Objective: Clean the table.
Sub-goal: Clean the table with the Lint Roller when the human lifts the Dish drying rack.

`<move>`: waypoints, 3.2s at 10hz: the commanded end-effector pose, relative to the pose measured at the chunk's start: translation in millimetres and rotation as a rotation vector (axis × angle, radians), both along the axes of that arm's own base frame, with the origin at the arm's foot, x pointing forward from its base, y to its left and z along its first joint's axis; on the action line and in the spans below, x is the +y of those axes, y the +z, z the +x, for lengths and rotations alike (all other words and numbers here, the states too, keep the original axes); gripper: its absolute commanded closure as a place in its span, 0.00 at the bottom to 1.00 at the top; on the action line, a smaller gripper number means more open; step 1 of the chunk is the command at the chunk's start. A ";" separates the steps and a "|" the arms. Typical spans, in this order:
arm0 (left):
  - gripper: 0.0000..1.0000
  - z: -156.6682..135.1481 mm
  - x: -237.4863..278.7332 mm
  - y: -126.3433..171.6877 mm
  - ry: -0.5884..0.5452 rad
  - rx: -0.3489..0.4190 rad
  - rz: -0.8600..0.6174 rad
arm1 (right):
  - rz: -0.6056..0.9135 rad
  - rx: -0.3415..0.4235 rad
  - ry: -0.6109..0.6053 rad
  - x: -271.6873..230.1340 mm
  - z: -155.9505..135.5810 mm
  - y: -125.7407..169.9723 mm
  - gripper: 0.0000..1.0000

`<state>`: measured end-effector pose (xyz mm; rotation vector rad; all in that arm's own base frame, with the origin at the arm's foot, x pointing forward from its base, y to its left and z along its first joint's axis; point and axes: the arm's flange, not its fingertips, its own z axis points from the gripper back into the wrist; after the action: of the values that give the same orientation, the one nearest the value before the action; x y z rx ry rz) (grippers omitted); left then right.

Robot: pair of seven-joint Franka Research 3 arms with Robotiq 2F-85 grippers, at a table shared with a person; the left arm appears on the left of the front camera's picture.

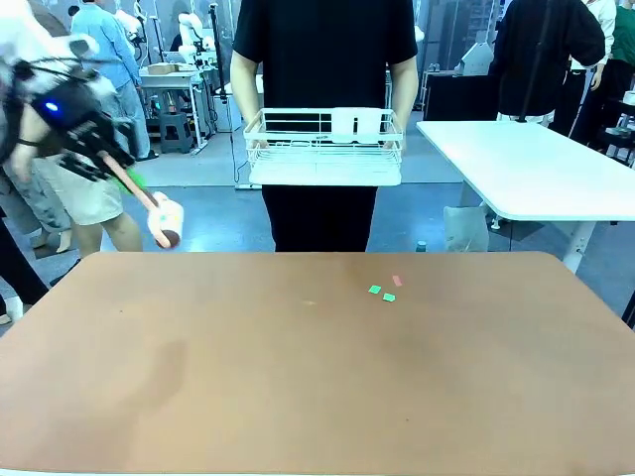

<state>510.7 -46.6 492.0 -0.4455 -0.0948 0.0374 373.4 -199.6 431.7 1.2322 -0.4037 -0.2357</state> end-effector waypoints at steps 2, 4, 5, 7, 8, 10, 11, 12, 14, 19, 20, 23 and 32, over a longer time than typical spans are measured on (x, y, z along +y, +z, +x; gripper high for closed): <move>0.79 40.9 -4.1 -36.9 -0.107 -0.031 -0.074 | 0.008 -0.008 0.000 0.1 -0.8 3.1 0.00; 0.79 48.9 -6.2 -51.8 -0.039 -0.035 -0.123 | 0.008 -0.008 0.000 0.1 -0.8 3.1 0.00; 0.79 39.5 -0.5 -36.3 0.022 -0.091 -0.154 | 0.008 -0.008 0.000 0.1 -0.8 3.1 0.00; 0.79 48.6 -9.3 -62.0 -0.080 0.005 -0.082 | 0.008 -0.008 0.000 0.1 -0.8 3.1 0.00; 0.79 48.6 -9.3 -62.0 -0.080 0.005 -0.082 | 0.008 -0.008 0.000 0.1 -0.8 3.1 0.00; 0.79 49.5 -10.0 -61.6 -0.060 -0.007 -0.098 | 0.008 -0.008 0.000 0.1 -0.8 3.1 0.00; 0.79 60.3 -28.4 -78.8 -0.045 -0.015 -0.134 | 0.008 -0.008 0.000 0.1 -0.8 3.1 0.00; 0.79 68.5 -43.7 -87.6 -0.052 0.013 -0.168 | 0.008 -0.008 0.000 0.1 -0.8 3.1 0.00; 0.79 89.7 -85.7 -107.7 -0.047 0.048 -0.175 | 0.008 -0.008 0.000 0.1 -0.8 3.1 0.00; 0.79 110.8 -174.5 -150.0 -0.072 0.014 -0.148 | 0.008 -0.008 0.000 0.1 -0.8 3.1 0.00; 0.79 113.1 -183.0 -153.0 -0.086 -0.001 -0.128 | 0.008 -0.008 0.000 0.1 -0.8 3.1 0.00; 0.79 120.5 -186.5 -163.3 -0.092 0.018 -0.127 | 0.008 -0.008 0.000 0.1 -0.8 3.1 0.00; 0.79 125.6 -242.3 -215.3 -0.204 0.154 -0.078 | 0.008 -0.008 0.000 0.1 -0.8 3.1 0.00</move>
<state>635.3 -264.3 315.1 -0.6005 -0.0102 -0.0698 373.4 -199.4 431.9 1.2316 -0.4031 -0.2351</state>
